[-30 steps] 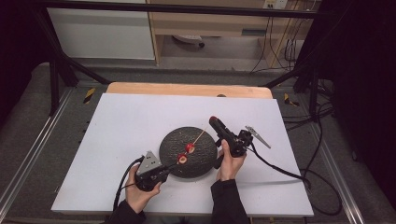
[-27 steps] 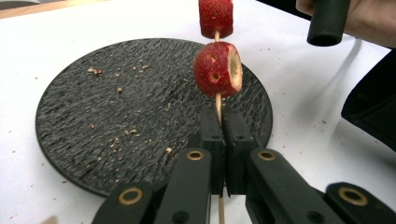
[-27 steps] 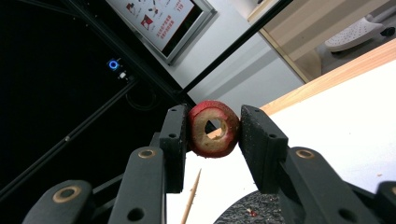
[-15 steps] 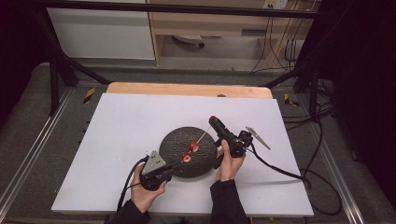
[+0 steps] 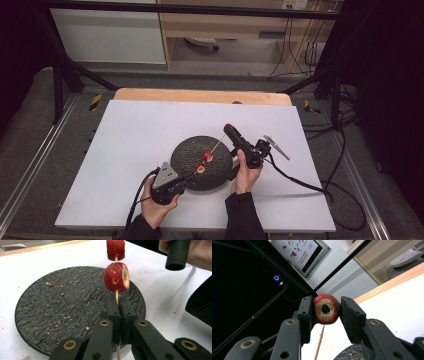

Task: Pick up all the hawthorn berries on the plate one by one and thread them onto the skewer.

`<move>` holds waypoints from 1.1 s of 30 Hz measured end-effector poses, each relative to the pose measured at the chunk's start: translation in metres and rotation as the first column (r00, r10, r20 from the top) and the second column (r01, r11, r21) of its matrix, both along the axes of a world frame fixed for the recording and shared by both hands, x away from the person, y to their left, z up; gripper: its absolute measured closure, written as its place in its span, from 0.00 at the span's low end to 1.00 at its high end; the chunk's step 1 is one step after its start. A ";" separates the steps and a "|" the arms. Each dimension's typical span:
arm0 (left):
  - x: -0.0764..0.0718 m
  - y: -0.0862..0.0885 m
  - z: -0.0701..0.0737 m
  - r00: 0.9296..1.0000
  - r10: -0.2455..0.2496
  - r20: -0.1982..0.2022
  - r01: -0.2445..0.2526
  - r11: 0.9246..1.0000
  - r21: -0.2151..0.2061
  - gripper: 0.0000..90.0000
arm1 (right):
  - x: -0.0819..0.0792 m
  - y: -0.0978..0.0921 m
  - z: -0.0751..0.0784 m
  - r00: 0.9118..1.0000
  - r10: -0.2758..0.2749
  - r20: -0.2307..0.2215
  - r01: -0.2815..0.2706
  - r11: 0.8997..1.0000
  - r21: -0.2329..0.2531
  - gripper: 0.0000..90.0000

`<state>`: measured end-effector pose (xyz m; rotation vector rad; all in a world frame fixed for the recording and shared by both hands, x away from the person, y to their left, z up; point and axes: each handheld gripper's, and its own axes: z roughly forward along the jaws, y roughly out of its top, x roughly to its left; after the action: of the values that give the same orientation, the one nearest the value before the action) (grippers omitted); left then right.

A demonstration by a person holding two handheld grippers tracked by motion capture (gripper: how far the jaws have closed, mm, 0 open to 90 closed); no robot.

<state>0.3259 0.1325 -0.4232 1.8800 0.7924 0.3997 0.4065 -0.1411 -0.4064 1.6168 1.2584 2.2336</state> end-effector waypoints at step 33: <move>0.018 -0.033 0.005 0.997 0.063 -0.035 -0.066 0.996 -0.066 0.98 | -0.011 0.011 -0.015 1.000 0.018 -0.006 -0.018 1.000 -0.012 0.71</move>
<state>0.3435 0.0991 -0.4181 1.8059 0.8801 0.3786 0.3952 -0.1305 -0.4213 1.6157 1.2906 2.2281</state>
